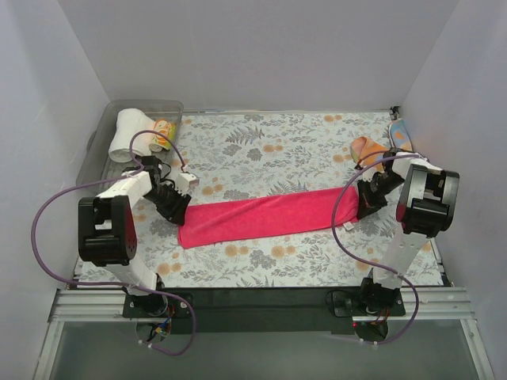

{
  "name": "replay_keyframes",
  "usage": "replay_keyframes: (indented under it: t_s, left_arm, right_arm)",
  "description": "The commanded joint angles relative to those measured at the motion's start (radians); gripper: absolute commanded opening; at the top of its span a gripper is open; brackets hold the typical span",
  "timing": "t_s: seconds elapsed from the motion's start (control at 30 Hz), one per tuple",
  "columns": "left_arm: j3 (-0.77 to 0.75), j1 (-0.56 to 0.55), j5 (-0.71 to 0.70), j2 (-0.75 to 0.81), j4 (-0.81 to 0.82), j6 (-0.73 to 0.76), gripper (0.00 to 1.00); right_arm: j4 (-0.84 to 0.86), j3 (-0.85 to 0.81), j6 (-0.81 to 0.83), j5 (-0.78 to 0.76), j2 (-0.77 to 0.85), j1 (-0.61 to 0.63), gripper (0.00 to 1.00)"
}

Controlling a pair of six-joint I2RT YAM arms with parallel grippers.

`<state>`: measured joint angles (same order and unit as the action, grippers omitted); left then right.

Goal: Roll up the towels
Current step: Fold the towel

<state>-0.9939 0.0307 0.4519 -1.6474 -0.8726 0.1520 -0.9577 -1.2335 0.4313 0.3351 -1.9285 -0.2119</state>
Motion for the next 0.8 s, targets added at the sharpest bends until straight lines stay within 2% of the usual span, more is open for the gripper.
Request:
replay_keyframes:
  t_s: [0.0, 0.13, 0.3, 0.43, 0.6, 0.77]
  left_arm:
    - [-0.038, -0.003, 0.042, 0.009, 0.029, -0.060, 0.36]
    - [-0.069, -0.003, 0.048, 0.035, -0.014, -0.074, 0.37]
    - [-0.081, 0.000, 0.041, 0.077, -0.095, -0.095, 0.38]
    - [-0.069, 0.000, 0.016, 0.100, -0.077, -0.146, 0.39]
    - [-0.083, 0.001, 0.111, 0.046, -0.072, -0.218, 0.39]
    - [-0.049, 0.000, 0.130, 0.006, -0.013, -0.320, 0.38]
  right_arm:
    - [0.062, -0.081, 0.012, -0.042, -0.007, -0.020, 0.05]
    - [0.033, -0.066, 0.046, -0.057, 0.037, -0.056, 0.05]
    - [0.030, 0.028, 0.072, -0.054, 0.094, -0.089, 0.01]
    - [0.050, 0.055, 0.057, -0.030, 0.091, -0.089, 0.01]
    - [0.063, 0.049, 0.049, -0.036, 0.069, -0.090, 0.01]
    - [0.065, 0.043, 0.047, -0.039, 0.066, -0.090, 0.01]
